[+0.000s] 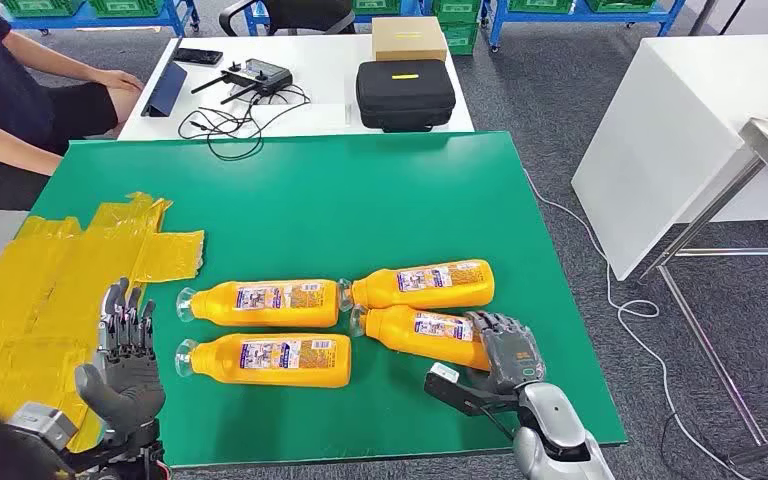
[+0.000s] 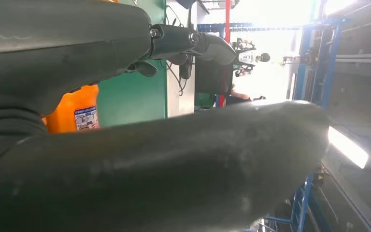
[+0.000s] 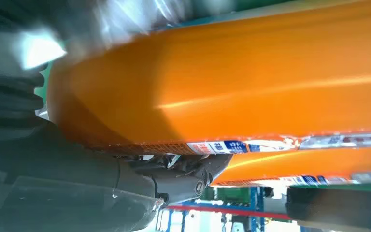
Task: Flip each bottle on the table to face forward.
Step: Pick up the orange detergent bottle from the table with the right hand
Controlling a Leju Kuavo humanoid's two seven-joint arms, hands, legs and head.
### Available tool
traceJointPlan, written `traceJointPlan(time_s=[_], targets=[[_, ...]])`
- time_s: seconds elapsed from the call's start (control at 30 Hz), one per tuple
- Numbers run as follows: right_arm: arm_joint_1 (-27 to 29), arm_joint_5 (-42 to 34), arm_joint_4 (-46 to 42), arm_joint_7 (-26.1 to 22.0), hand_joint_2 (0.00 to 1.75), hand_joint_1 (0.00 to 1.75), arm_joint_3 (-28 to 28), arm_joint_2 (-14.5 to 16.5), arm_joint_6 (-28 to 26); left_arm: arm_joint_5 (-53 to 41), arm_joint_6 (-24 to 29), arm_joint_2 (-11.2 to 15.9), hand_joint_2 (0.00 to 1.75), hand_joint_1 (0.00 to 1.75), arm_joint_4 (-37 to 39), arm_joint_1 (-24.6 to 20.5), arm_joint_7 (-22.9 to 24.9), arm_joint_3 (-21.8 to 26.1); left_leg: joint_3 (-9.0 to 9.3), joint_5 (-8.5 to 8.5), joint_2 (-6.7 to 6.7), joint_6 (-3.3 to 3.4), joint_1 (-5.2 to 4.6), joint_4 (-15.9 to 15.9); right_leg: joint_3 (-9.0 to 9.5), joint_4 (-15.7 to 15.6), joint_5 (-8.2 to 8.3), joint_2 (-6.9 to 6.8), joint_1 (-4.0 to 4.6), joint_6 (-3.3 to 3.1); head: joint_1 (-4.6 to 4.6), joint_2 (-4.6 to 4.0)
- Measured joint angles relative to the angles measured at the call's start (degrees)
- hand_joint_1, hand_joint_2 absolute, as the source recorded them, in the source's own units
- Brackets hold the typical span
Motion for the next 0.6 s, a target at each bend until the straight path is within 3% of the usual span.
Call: traceJointPlan(time_s=[0.13, 0.27, 0.43, 0.57, 0.6], targets=[[0.94, -6.23, -1.36, -4.82, 1.75, 1.75, -0.51, -0.3, 1.79, 0.09, -1.2, -0.05, 0.0, 0.0, 0.01, 0.71, 0.0, 0.89, -0.01, 0.06, -0.09, -0.07, 0.07, 0.03, 0.08, 0.02, -0.04, -0.02, 0.03, 0.02, 0.0, 0.0], [6.54, -18.51, -10.43, -11.64, 1.75, 1.75, -1.02, -0.82, 10.39, -0.09, -3.07, -0.31, 0.0, 0.0, 0.3, 1.1, 0.0, 3.46, -0.53, 0.05, -0.66, -0.08, 0.08, 0.04, -0.2, 0.03, -0.22, -0.47, 0.02, 0.11, -0.01, 0.0], [12.73, -22.1, -20.78, -12.02, 1.75, 1.75, -1.07, -1.46, 15.22, -0.5, -3.92, -0.43, 0.0, 0.0, 1.08, 1.28, 0.0, 5.64, -1.23, 0.07, -0.97, -0.09, 0.07, 0.04, -0.76, 0.05, -0.27, -0.78, 0.01, 0.11, -0.03, 0.0], [16.57, -28.31, -27.15, -15.04, 1.75, 1.75, -1.32, -1.77, 17.19, -1.04, -5.58, -0.68, 1.75, 0.0, 1.61, 1.16, 0.0, 6.73, -1.58, 0.09, -1.19, -0.06, 0.01, 0.04, -1.06, 0.06, -0.28, -0.96, -0.1, 0.11, -0.01, 0.0], [17.63, -30.72, -29.62, -15.94, 1.75, 1.75, -1.41, -1.83, 18.29, -1.1, -6.09, -0.74, 1.75, 0.0, 1.72, 1.09, 0.0, 7.02, -1.63, 0.1, -1.2, -0.06, -0.01, 0.04, -1.11, 0.06, -0.28, -0.98, -0.13, 0.11, -0.01, 0.0]])
